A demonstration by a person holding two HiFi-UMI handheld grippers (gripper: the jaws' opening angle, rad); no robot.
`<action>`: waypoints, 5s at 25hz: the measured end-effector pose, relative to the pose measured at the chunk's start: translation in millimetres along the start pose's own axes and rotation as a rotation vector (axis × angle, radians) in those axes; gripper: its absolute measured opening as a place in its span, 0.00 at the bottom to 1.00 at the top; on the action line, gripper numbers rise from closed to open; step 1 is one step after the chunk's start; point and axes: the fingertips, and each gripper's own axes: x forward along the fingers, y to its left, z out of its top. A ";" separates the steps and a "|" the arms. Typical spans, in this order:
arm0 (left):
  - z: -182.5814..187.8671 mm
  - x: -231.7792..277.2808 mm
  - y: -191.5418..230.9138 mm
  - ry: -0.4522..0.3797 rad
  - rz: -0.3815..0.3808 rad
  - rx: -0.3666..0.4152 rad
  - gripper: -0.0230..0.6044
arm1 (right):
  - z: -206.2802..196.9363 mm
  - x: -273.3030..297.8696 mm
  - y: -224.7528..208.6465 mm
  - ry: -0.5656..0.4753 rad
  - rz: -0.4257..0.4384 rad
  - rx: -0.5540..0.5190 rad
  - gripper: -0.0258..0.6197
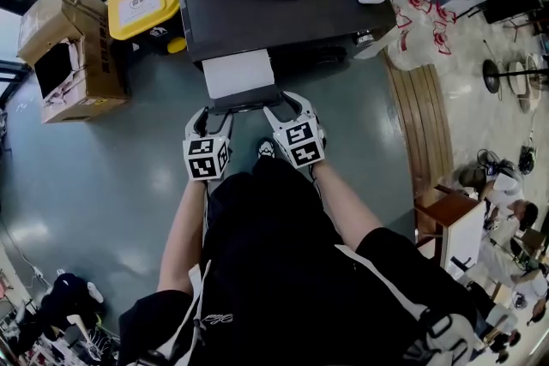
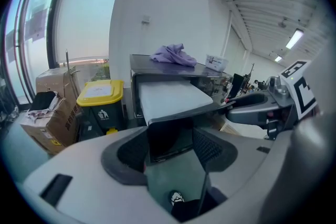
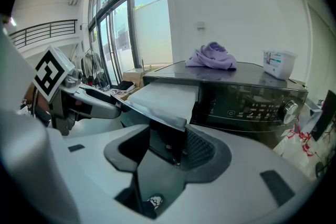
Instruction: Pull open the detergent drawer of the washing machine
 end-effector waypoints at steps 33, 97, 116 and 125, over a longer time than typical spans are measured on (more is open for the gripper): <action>-12.7 -18.6 -2.3 -0.006 0.006 0.011 0.45 | -12.0 -11.9 17.3 -0.006 -0.021 0.026 0.37; -35.1 -40.6 -18.9 0.018 -0.079 0.013 0.46 | -39.2 -32.3 36.8 -0.001 -0.037 0.154 0.43; -50.9 -59.1 -29.4 0.024 -0.088 0.030 0.46 | -56.6 -48.8 50.6 0.003 -0.056 0.167 0.43; -57.5 -66.9 -33.0 0.028 -0.097 0.040 0.45 | -64.2 -55.2 57.0 0.006 -0.071 0.170 0.43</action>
